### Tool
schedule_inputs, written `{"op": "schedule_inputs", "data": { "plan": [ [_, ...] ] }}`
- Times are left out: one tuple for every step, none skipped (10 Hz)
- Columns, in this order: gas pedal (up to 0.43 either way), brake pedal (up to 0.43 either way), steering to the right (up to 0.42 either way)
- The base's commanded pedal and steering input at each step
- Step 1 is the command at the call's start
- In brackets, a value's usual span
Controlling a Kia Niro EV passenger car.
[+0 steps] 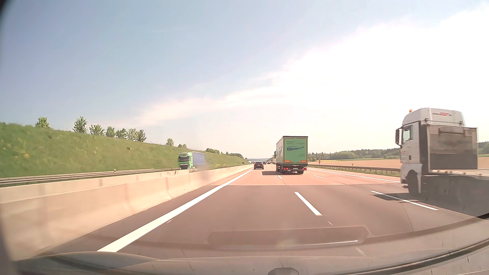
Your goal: Follow the waypoints while adhering to traffic rules and regulations
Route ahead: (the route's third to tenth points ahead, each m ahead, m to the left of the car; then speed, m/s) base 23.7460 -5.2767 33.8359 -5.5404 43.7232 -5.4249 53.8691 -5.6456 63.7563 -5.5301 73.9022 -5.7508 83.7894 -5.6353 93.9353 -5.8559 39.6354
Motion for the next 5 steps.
{"op": "schedule_inputs", "data": {
  "plan": [
    [0.772,0.0,0.001],
    [0.76,0.0,0.001],
    [0.76,0.0,0.001],
    [0.76,0.0,0.0],
    [0.76,0.0,0.0]
  ]
}}
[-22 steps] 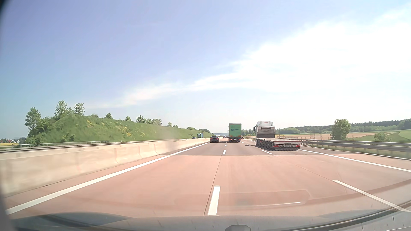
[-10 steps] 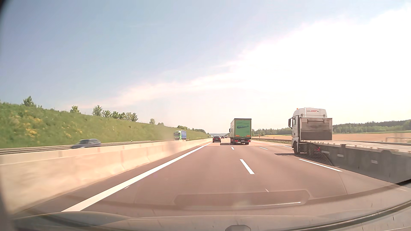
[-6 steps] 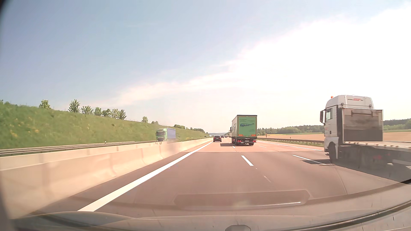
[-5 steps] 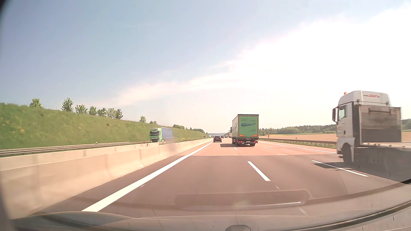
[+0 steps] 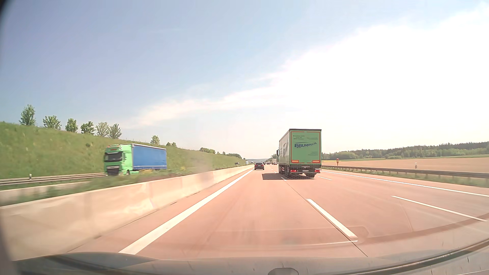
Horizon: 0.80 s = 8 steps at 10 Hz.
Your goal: Follow the waypoints while adhering to traffic rules and regulations
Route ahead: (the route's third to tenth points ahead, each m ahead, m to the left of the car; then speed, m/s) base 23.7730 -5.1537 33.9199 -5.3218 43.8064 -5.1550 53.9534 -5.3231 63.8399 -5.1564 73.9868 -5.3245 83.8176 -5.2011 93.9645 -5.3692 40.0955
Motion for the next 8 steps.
{"op": "schedule_inputs", "data": {
  "plan": [
    [0.74,0.0,0.0],
    [0.74,0.0,0.0],
    [0.74,0.0,0.0],
    [0.701,0.0,0.0],
    [0.661,0.0,0.0],
    [0.579,0.0,0.0],
    [0.531,0.0,0.0],
    [0.5,0.0,0.0]
  ]
}}
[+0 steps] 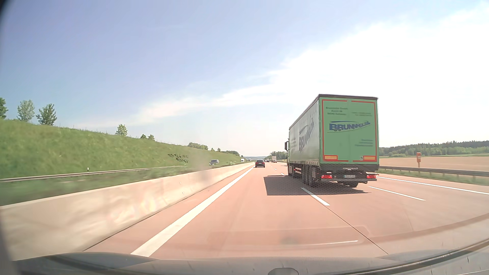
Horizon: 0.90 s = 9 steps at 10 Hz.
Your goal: Follow the waypoints while adhering to traffic rules and regulations
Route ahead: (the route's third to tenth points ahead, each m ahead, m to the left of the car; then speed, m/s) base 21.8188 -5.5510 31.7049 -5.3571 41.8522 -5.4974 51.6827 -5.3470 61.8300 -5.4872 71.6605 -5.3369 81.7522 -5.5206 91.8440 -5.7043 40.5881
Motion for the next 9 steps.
{"op": "schedule_inputs", "data": {
  "plan": [
    [0.5,0.0,0.0],
    [0.5,0.0,0.0],
    [0.5,0.0,0.0],
    [0.5,0.0,0.0],
    [0.5,0.0,0.001],
    [0.488,0.0,0.001],
    [0.469,0.0,0.001],
    [0.469,0.0,0.001],
    [0.469,0.0,0.001]
  ]
}}
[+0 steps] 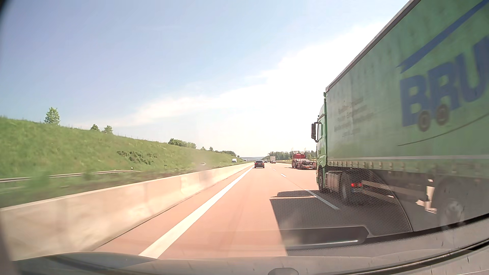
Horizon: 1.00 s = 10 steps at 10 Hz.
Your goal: Follow the waypoints while adhering to traffic rules and regulations
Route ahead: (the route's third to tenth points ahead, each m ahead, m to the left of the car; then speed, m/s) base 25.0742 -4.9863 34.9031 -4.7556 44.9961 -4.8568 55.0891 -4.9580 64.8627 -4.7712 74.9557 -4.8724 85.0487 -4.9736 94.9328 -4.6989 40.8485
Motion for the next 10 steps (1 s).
{"op": "schedule_inputs", "data": {
  "plan": [
    [0.469,0.0,0.001],
    [0.469,0.0,0.002],
    [0.469,0.0,0.003],
    [0.469,0.0,0.003],
    [0.461,0.0,0.002],
    [0.449,0.0,0.001],
    [0.441,0.0,0.001],
    [0.421,0.0,0.001],
    [0.409,0.0,0.001],
    [0.409,0.0,0.001]
  ]
}}
